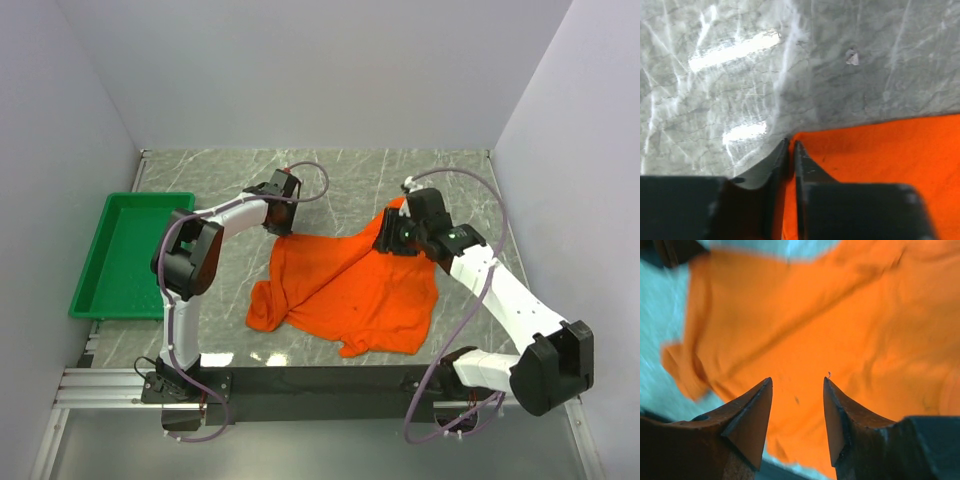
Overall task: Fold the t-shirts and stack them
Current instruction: Flatten the tshirt out
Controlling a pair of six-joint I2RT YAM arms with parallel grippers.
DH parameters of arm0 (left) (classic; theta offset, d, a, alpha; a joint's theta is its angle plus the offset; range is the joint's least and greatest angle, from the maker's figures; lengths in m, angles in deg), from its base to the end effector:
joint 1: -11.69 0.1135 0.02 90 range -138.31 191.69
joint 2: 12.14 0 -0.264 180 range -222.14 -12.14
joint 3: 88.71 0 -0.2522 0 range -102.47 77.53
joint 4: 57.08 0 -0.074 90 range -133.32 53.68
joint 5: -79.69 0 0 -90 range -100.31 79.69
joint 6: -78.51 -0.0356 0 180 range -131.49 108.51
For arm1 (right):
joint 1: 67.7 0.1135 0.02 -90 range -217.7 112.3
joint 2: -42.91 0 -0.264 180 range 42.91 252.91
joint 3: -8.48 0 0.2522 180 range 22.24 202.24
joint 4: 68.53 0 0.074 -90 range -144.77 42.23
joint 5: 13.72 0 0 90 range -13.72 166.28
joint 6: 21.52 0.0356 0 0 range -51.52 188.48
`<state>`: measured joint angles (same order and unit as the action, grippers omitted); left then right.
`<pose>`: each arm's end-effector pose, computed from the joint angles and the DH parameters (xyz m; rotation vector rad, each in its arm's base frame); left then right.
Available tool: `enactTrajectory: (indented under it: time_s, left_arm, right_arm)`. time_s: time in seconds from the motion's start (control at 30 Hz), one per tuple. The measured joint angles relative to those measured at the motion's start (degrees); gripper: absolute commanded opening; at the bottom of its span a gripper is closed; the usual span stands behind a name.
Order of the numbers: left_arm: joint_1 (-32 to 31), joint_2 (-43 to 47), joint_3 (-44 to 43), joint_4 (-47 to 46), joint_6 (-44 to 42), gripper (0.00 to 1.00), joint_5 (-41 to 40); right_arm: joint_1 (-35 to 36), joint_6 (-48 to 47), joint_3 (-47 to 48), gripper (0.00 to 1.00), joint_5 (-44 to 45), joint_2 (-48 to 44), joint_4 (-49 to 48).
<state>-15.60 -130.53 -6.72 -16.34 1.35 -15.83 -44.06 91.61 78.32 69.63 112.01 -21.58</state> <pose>0.3880 -0.1963 0.1621 0.2988 2.6169 -0.1134 0.2307 0.1055 0.2844 -0.0677 2.4340 0.5181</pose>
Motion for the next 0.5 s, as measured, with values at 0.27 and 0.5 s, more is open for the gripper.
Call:
enactTrajectory:
  time_s: [0.27, 0.5]
  left_arm:
    - [-0.20, 0.63, 0.31, 0.63, -1.18, 0.01, 0.85]
    - [-0.24, 5.66, 3.96, 5.97, -1.18, 0.01, 0.87]
  right_arm:
    - [-10.12, 5.44, 0.55, 0.51, 0.63, 6.08, -9.94]
    - [-22.67, 7.69, 4.46, 0.56, -0.52, 16.94, -14.23]
